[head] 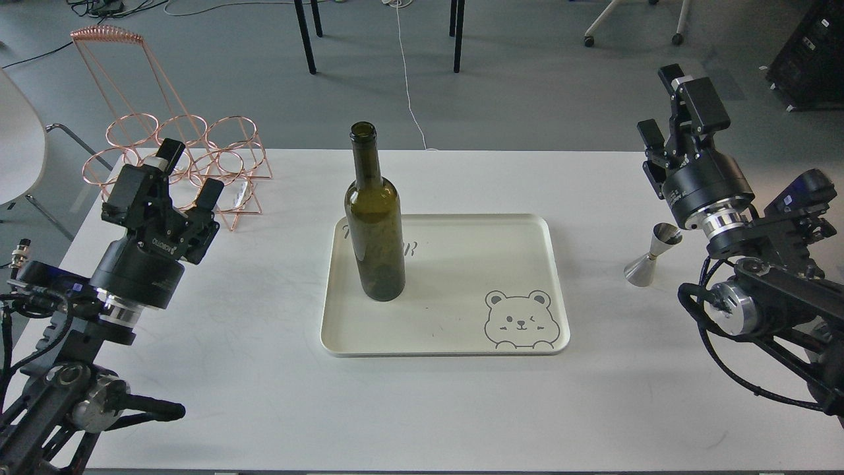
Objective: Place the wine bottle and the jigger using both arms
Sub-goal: 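Reach the left gripper to the wine bottle neck and close on it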
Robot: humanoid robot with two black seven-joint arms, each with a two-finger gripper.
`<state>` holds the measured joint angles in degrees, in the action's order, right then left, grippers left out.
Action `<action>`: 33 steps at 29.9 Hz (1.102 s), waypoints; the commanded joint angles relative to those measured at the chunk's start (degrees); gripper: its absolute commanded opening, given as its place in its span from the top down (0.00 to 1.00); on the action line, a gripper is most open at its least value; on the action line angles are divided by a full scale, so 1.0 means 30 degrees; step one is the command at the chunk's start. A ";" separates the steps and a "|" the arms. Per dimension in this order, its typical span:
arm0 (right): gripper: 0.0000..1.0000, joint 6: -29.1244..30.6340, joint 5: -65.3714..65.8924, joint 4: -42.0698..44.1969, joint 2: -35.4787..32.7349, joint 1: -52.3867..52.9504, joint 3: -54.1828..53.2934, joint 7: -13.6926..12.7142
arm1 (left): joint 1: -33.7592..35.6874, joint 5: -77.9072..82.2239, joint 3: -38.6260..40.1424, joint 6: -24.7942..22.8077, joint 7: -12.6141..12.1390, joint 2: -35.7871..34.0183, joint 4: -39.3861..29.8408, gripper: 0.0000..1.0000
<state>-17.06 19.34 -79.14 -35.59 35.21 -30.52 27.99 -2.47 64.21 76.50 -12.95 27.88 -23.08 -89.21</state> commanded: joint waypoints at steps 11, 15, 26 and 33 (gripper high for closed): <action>0.01 0.5981 -0.0148 0.4085 0.2051 -0.2451 -0.0638 0.0004 | 0.2866 1.4681 -0.1678 -0.0134 0.0041 -0.5576 -0.3164 0.02; 0.01 0.5981 -0.0148 0.4056 0.1963 -0.2480 -0.0667 0.0004 | 0.5564 1.6240 -0.4108 -0.0252 0.0041 -0.6632 -0.2989 0.02; 0.01 0.5981 -0.0148 0.4027 0.1963 -0.2480 -0.0726 0.0004 | 1.1690 1.7063 -0.8828 -0.0164 0.0041 -0.5933 -0.0002 0.02; 0.01 0.5923 -0.0119 0.4026 0.1963 -0.2480 -0.0785 0.0004 | 1.2454 1.7063 -0.9357 -0.0194 0.0041 -0.4556 0.1141 0.02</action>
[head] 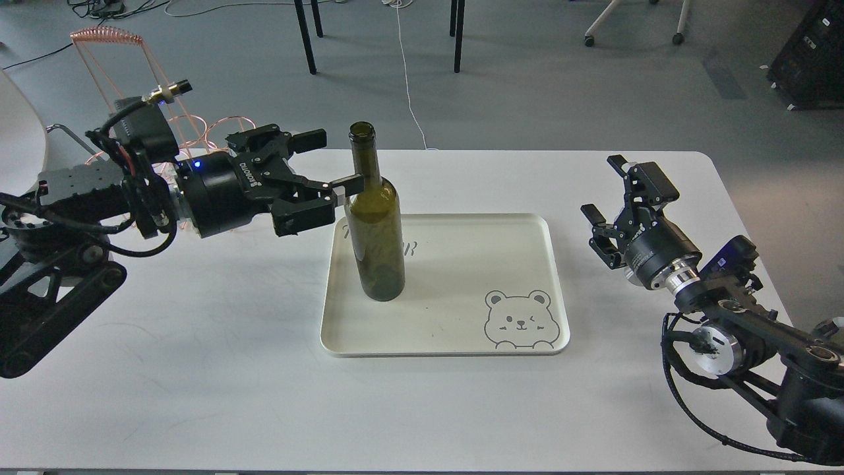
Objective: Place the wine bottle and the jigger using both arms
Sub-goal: 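Reach the left gripper to the wine bottle neck and close on it, then lift the bottle with the left gripper toward the copper rack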
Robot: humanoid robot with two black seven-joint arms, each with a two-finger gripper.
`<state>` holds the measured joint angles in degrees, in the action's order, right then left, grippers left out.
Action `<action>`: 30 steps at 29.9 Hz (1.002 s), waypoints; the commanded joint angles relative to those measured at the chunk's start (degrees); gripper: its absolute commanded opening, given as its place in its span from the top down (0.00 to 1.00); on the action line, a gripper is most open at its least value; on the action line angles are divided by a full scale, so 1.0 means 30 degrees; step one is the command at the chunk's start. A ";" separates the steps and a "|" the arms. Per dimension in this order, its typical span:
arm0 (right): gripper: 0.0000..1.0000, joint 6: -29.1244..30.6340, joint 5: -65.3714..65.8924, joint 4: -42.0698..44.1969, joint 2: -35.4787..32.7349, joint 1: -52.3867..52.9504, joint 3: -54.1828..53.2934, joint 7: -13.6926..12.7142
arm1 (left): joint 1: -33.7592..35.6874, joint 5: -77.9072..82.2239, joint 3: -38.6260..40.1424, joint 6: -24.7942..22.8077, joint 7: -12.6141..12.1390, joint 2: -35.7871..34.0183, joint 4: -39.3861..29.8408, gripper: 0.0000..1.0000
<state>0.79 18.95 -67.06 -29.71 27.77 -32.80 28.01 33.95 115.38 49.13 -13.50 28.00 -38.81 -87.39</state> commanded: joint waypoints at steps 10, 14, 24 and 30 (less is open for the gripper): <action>0.01 -0.0058 0.0012 0.0000 0.0002 -0.0029 0.0037 -0.0003 | 0.0489 0.0096 -0.0556 0.0134 -0.0002 0.2036 0.1501 0.07; 0.01 -0.0058 0.0012 -0.0001 0.0002 -0.0029 0.0037 -0.0003 | 0.0695 0.0125 -0.0556 0.0134 -0.0002 0.2242 0.2028 0.23; 0.01 -0.0058 0.0012 -0.0001 0.0089 -0.0146 0.0037 -0.0003 | 0.0753 0.0125 -0.0556 0.0193 -0.0002 0.2213 0.2469 0.76; 0.01 -0.0262 0.0479 0.0029 0.0119 -0.0146 0.0037 -0.0003 | 0.1220 0.0038 -0.0527 0.0544 -0.0002 0.2184 0.2207 0.89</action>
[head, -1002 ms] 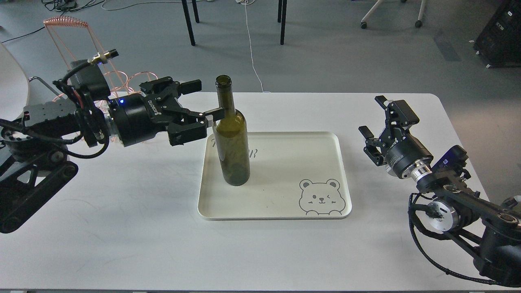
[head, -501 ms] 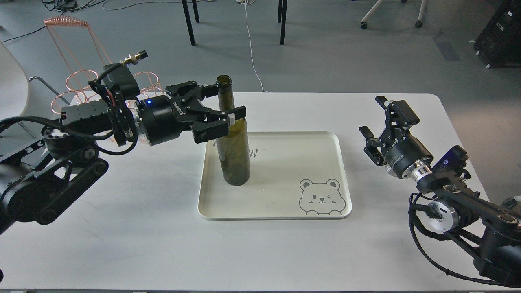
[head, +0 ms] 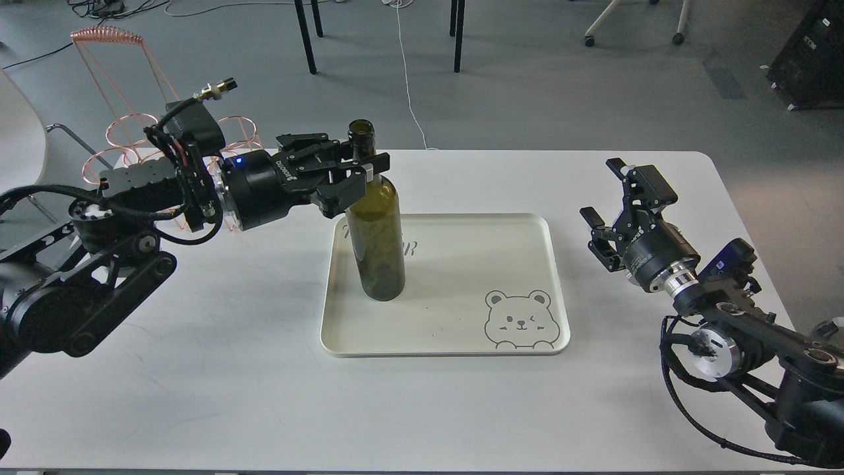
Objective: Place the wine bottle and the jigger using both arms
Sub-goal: 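Lift the bottle with the left gripper toward the copper rack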
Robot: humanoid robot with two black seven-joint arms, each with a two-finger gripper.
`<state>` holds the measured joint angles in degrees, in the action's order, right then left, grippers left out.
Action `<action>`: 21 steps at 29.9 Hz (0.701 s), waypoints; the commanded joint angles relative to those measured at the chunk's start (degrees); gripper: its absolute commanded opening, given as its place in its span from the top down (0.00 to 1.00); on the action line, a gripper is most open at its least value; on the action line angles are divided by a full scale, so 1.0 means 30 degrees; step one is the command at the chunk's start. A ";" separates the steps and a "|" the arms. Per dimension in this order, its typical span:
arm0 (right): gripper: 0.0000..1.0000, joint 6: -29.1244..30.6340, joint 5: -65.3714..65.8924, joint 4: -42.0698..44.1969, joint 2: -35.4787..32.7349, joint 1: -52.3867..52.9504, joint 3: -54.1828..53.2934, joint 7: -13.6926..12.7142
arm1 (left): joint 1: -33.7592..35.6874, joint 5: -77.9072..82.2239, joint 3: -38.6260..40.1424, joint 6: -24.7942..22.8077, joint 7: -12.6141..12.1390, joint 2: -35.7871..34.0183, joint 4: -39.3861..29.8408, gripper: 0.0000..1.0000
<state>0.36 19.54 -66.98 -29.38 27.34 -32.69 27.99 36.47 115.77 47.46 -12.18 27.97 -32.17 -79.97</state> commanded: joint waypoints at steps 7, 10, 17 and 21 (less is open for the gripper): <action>0.01 -0.0354 0.0311 0.0004 0.0008 -0.0001 -0.0030 0.0004 | 0.3045 -0.2517 0.0060 -0.0042 0.0011 -0.3188 -0.0735 0.90; 0.01 -0.0383 0.0341 0.0004 0.0037 -0.0030 -0.0001 0.0004 | 0.3661 -0.4337 0.0060 -0.0101 0.0011 -0.4886 -0.0619 0.90; 0.01 -0.0471 0.0370 0.0092 0.0183 -0.0030 0.0029 0.0004 | 0.4949 -0.4810 0.0030 -0.0101 0.0011 -0.7030 0.1400 0.91; 0.01 -0.0647 0.0661 0.0121 0.0272 -0.0030 0.0029 0.0004 | 0.5860 -0.4693 0.0001 -0.0072 0.0011 -0.7207 0.3829 0.92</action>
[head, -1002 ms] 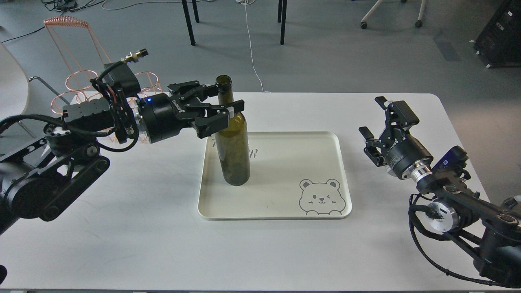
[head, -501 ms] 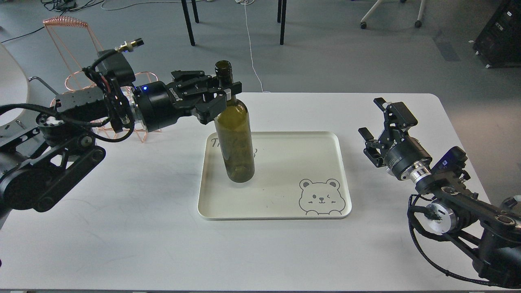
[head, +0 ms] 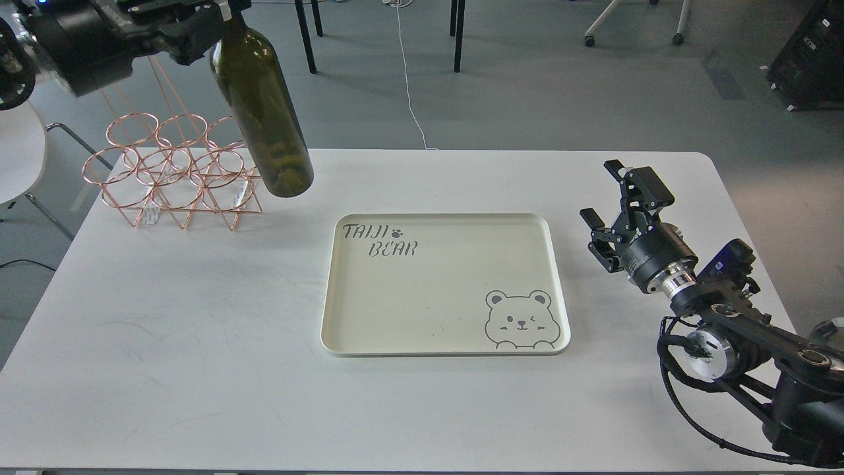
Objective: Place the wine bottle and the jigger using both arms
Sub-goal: 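Lift the bottle with the left gripper toward the copper rack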
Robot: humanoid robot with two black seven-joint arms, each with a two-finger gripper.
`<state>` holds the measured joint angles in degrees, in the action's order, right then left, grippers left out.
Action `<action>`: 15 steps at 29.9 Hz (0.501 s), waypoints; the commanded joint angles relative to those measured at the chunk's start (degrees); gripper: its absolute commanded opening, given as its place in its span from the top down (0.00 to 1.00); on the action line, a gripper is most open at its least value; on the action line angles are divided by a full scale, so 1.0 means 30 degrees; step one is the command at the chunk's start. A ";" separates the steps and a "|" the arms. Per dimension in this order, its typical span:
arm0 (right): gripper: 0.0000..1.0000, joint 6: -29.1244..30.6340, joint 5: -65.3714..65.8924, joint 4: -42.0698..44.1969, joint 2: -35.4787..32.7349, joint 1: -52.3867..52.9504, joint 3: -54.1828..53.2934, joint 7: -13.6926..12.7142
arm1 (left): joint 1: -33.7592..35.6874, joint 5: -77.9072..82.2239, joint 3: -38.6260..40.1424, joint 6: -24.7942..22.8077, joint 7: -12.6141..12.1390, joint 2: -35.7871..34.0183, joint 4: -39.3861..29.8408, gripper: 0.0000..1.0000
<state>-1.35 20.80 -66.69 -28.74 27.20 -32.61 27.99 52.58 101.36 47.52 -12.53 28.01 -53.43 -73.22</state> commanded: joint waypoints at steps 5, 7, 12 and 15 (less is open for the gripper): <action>0.01 -0.0079 0.0596 0.0024 0.0057 -0.0015 0.0002 0.0003 | 0.0521 0.0139 -0.0020 0.0132 -0.0004 -0.0060 0.3281 0.92; 0.01 -0.0108 0.0596 0.0083 0.0057 -0.0015 0.0002 0.0003 | 0.0550 0.0168 -0.0020 0.0161 -0.0004 0.0086 0.3750 0.92; 0.01 -0.0137 0.0596 0.0083 0.0291 -0.0015 0.0002 0.0003 | 0.0608 0.0139 -0.0779 0.0424 -0.0004 0.0730 0.5038 0.93; 0.01 -0.0137 0.0596 0.0083 0.0321 -0.0044 0.0002 0.0003 | 0.0755 0.0051 -0.1307 0.1155 -0.0004 0.1111 0.5831 0.94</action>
<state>-1.76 22.59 -66.44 -27.89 27.14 -32.60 28.01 54.43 101.77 45.17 -10.88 28.02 -51.23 -57.89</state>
